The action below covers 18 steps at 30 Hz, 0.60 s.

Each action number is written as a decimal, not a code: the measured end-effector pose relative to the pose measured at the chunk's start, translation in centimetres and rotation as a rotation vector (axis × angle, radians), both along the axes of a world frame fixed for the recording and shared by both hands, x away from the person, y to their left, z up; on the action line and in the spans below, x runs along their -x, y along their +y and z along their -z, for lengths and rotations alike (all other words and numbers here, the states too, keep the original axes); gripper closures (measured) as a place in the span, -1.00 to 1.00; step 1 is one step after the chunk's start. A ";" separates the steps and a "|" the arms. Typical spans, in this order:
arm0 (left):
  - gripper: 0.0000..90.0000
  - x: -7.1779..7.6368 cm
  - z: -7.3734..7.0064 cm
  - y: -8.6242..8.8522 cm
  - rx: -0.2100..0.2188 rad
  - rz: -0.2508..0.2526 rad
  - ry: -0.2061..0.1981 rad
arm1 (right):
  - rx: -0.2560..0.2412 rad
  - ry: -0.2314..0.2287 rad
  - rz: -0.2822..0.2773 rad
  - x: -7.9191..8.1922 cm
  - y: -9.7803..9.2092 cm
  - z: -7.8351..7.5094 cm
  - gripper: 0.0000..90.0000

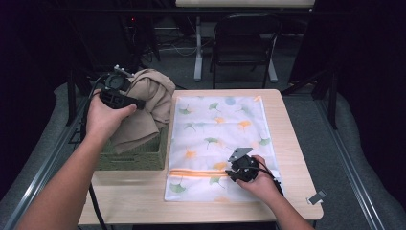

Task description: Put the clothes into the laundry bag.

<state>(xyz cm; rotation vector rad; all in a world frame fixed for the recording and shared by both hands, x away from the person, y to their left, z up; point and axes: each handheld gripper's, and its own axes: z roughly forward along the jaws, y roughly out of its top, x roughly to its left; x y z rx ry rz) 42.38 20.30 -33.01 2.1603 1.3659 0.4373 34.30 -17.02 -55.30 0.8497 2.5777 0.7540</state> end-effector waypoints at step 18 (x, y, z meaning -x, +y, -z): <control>0.36 -0.1 0.3 0.1 0.004 -0.002 0.007 | 0.002 -0.003 -0.019 -0.3 0.7 0.8 0.31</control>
